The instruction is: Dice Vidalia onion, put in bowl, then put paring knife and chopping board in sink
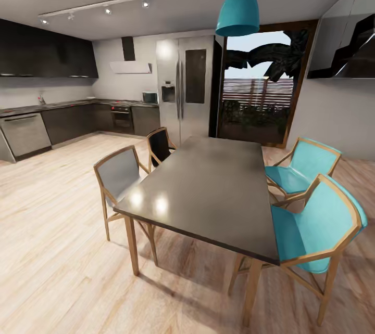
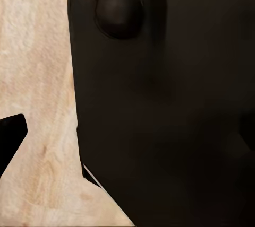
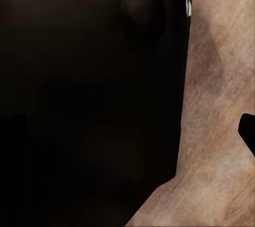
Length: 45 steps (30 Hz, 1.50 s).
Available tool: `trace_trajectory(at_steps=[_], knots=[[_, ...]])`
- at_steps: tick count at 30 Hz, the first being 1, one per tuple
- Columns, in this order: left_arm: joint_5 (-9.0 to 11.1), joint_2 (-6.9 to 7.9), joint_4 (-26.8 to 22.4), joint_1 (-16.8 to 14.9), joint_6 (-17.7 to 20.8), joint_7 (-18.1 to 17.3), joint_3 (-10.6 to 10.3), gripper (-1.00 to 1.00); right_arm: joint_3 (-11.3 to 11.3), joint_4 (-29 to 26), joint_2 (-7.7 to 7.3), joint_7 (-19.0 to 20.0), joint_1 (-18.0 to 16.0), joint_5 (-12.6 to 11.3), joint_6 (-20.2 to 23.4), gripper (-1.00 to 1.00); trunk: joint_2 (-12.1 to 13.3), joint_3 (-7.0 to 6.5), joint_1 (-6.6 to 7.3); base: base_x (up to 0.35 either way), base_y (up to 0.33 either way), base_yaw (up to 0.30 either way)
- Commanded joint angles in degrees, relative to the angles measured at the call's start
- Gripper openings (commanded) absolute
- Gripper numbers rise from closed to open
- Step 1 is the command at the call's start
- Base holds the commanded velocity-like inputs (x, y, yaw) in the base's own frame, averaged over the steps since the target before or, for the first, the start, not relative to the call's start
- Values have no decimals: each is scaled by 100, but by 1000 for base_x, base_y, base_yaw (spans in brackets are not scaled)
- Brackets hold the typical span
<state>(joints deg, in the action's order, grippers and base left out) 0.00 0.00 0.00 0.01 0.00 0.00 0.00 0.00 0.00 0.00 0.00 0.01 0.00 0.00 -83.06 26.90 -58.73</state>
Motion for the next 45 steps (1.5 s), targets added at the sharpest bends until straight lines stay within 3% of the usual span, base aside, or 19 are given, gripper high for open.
trace_trajectory(at_steps=[1, 6, 12, 29, 45], knots=[[0, 0, 0, -1, 0, 0, 0, 100, 0, 0, 0, 0, -1, 0, 0, 100, -2, 3, 0, 0, 0, 0], [12, -15, 10, -1, -6, -7, 9, 100, 30, -18, 7, 44, -18, 9, -9, 100, -2, 3, 0, 0, 0, 0], [38, -34, 12, -1, -8, -18, 5, 100, 32, -212, 174, 38, -10, 9, -9, 100, -2, 3, 0, 0, 0, 0], [52, -44, 27, -1, -6, -35, -9, 100, 32, -287, 160, 39, -9, 9, -7, 100, -2, 3, 0, -13, 0, 0], [53, -35, 35, -1, -2, -35, -8, 100, 27, -290, 172, 30, -9, 9, -186, 100, -2, 3, 0, -273, 0, 0]])
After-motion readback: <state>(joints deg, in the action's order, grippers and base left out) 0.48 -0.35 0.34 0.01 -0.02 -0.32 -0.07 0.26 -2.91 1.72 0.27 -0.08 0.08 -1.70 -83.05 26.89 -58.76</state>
